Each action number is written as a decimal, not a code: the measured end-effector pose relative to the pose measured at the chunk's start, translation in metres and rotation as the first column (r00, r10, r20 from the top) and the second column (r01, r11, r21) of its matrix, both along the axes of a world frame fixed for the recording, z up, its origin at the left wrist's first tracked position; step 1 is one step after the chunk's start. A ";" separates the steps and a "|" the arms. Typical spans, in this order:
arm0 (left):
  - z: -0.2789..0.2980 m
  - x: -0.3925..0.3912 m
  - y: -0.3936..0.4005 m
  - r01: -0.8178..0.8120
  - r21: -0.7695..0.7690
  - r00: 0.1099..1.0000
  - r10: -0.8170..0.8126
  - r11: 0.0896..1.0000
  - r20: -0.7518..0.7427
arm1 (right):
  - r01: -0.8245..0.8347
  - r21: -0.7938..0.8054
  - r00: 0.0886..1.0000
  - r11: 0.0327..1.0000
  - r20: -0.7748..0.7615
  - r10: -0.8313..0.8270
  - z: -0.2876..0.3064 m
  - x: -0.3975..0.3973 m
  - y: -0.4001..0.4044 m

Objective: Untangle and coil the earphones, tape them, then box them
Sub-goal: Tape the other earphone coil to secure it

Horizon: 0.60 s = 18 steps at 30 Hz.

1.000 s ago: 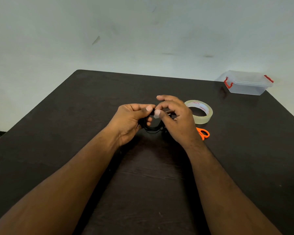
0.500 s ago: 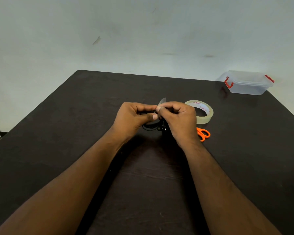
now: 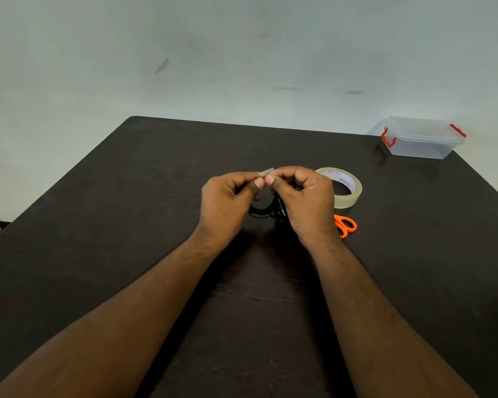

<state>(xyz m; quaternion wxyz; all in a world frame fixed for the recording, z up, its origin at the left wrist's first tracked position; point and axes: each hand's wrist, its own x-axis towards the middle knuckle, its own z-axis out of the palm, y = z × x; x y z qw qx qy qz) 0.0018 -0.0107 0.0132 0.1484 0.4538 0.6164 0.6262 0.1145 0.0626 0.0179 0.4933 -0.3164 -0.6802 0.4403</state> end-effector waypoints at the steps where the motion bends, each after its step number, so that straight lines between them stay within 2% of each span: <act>1: 0.000 0.002 0.000 -0.009 0.000 0.999 0.009 1.000 0.050 | -0.002 0.004 1.000 1.000 0.007 0.002 0.000 0.000 0.000; 5: 0.003 0.007 0.001 -0.017 -0.008 0.931 0.019 1.000 0.365 | -0.033 0.036 0.999 0.999 0.028 0.032 0.001 0.000 -0.001; 10: 0.006 0.009 0.002 0.028 0.019 0.751 -0.033 0.999 0.660 | -0.032 0.107 0.999 0.994 0.042 0.028 0.002 0.000 -0.002; 13: 0.006 0.007 0.001 0.034 0.032 0.696 -0.047 0.999 0.716 | -0.098 0.186 0.991 0.978 0.103 0.080 0.000 0.003 0.000; 18: 0.008 0.004 0.000 0.049 0.008 0.746 -0.042 0.999 0.664 | -0.114 0.408 0.968 0.906 0.250 0.009 0.001 0.007 0.004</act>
